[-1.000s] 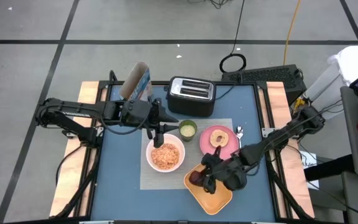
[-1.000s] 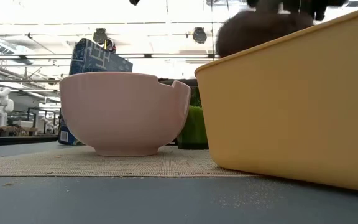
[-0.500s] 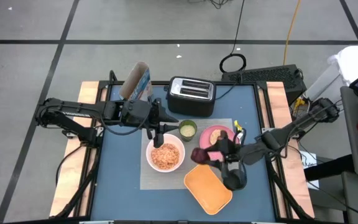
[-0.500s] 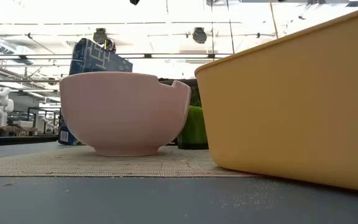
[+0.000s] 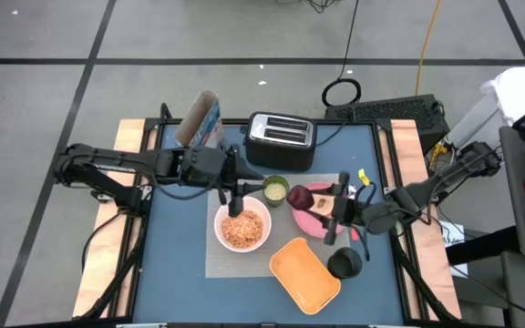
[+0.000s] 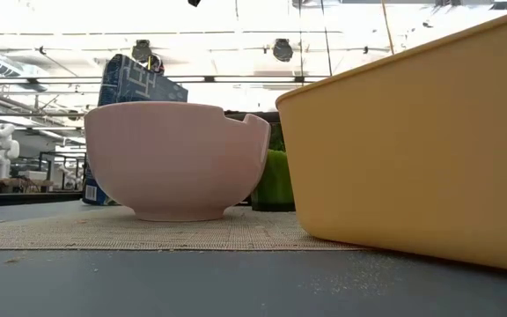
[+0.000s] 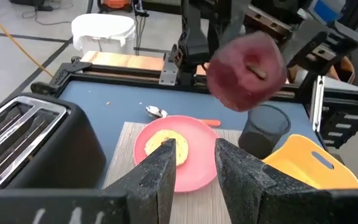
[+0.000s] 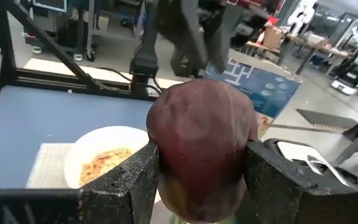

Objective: Arrange a breakfast setting
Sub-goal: Put the apple on the gray table mat to the top right of the pink plate

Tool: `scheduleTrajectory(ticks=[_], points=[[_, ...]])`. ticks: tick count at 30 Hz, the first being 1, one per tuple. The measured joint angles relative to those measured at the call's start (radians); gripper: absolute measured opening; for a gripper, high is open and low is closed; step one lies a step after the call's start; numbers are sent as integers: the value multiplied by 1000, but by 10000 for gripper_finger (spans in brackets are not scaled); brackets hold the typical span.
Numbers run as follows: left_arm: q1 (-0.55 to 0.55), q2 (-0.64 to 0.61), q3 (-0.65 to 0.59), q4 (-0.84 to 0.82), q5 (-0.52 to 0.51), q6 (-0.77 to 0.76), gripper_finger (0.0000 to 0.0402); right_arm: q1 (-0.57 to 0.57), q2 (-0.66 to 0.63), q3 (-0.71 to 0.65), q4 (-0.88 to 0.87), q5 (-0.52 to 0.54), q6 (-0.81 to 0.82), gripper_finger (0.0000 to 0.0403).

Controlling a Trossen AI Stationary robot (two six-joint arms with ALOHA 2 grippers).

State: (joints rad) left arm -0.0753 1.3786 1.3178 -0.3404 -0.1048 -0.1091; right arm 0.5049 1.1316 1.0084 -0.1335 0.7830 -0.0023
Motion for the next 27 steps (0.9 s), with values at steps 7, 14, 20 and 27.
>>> scheduleTrajectory(ticks=[7, 14, 20, 27], points=[[-12, 76, -1, 102, 8, 49, 118, -2, -90, -173, 253, 6, -102, 201], [-34, 142, 0, 182, 8, 164, 118, -3, -171, -407, 589, 7, -141, 201], [-40, 192, 0, 215, 12, 186, 118, -13, -182, -578, 858, 0, -141, 201], [-40, 238, 0, 243, 18, 227, 119, -13, -178, -721, 1104, -80, -113, 201]])
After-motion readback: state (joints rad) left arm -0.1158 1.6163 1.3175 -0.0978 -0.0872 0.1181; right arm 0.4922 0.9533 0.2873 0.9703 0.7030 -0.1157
